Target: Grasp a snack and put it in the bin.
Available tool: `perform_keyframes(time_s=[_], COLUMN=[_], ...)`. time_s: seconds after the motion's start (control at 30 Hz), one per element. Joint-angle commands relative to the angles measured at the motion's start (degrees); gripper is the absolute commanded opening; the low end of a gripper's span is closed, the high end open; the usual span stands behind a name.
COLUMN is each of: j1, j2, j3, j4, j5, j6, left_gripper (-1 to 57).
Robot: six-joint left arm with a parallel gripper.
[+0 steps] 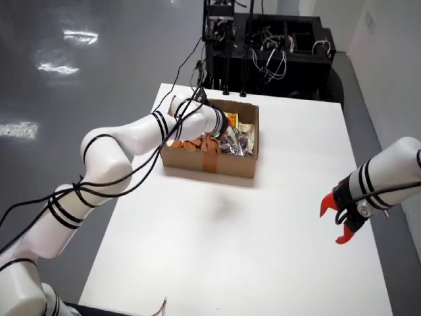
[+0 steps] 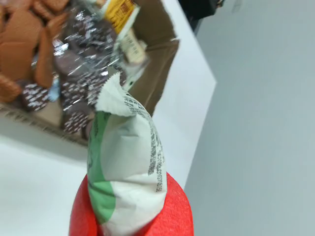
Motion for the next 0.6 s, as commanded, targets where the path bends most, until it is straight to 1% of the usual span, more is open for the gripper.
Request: perform_keyframes(time_s=[0.03,0.17,0.3,0.37,0.4,0.43,0.53,0.6], j1=[1.0,2.0,2.9,3.3,3.5,3.6,4.2,4.7], j2=[6.8,11.8,14.0,14.6,14.8,14.9,15.3,15.4], j3=[-12.4,-21.7,-26.1,-27.1,-27.6,-27.9,-28.7,-29.2], j4=[-0.1,-0.2,-0.2,-0.1,-0.1,-0.1,-0.1,-0.2], j5=[2.1,2.9,2.3,1.8,1.5,1.2,-0.2,-1.2], j6=[-0.2,-0.9,-1.7,-1.9,-2.0,-2.1,-2.9,-4.1], left_gripper=[10.6,10.6,11.1,12.6,14.3,17.1,28.5,34.2])
